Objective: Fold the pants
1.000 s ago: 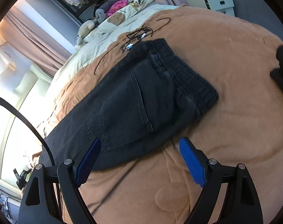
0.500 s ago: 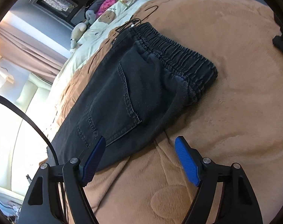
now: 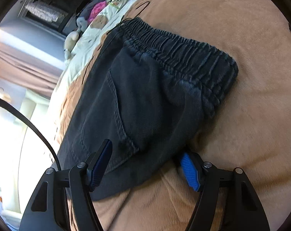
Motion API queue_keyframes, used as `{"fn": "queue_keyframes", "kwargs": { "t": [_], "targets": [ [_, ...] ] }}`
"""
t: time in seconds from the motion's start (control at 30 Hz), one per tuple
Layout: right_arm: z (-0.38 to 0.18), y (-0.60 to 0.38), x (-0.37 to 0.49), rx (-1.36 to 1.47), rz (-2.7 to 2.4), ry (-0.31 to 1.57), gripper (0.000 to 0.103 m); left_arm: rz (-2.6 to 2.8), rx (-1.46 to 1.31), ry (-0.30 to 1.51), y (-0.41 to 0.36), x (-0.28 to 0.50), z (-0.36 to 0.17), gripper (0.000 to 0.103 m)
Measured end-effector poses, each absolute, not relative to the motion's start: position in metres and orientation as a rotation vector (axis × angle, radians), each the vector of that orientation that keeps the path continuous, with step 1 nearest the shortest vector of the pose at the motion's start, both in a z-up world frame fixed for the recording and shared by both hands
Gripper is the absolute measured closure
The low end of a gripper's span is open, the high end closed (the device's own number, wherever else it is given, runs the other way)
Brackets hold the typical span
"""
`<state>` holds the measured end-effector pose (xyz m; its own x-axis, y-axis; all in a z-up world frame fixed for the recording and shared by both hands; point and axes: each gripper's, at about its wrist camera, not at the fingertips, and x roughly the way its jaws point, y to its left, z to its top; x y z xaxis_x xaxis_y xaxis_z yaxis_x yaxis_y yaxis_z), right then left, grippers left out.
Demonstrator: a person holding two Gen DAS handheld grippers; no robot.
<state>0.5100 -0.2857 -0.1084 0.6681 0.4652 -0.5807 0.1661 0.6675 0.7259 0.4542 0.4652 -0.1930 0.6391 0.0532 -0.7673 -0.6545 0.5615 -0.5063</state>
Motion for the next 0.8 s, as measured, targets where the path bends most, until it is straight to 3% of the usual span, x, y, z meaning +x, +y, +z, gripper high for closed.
{"fn": "queue_keyframes", "kwargs": {
  "t": [0.2,0.3,0.37,0.4,0.57,0.8],
  "targets": [
    [-0.122,-0.292,0.515,0.931,0.185,0.805,0.051,0.471,-0.932,0.744,0.474,0.463,-0.197,0.056],
    [-0.123,-0.298,0.513,0.965,0.181,0.792,0.068,0.479,-0.929,0.743,0.476,0.468,-0.196,0.056],
    [-0.118,-0.299,0.509,0.962,0.206,0.761,0.079,0.498,-0.921,0.745,0.476,0.469,-0.193,0.078],
    [-0.114,-0.296,0.508,0.940,0.212,0.755,0.081,0.505,-0.917,0.745,0.476,0.469,-0.192,0.094],
    [-0.093,-0.293,0.503,0.919,0.238,0.710,0.090,0.519,-0.842,0.701,0.475,0.467,-0.163,0.097],
    [-0.052,-0.295,0.493,0.928,0.304,0.617,0.092,0.511,-0.807,0.640,0.473,0.465,-0.111,0.099]
  ]
}}
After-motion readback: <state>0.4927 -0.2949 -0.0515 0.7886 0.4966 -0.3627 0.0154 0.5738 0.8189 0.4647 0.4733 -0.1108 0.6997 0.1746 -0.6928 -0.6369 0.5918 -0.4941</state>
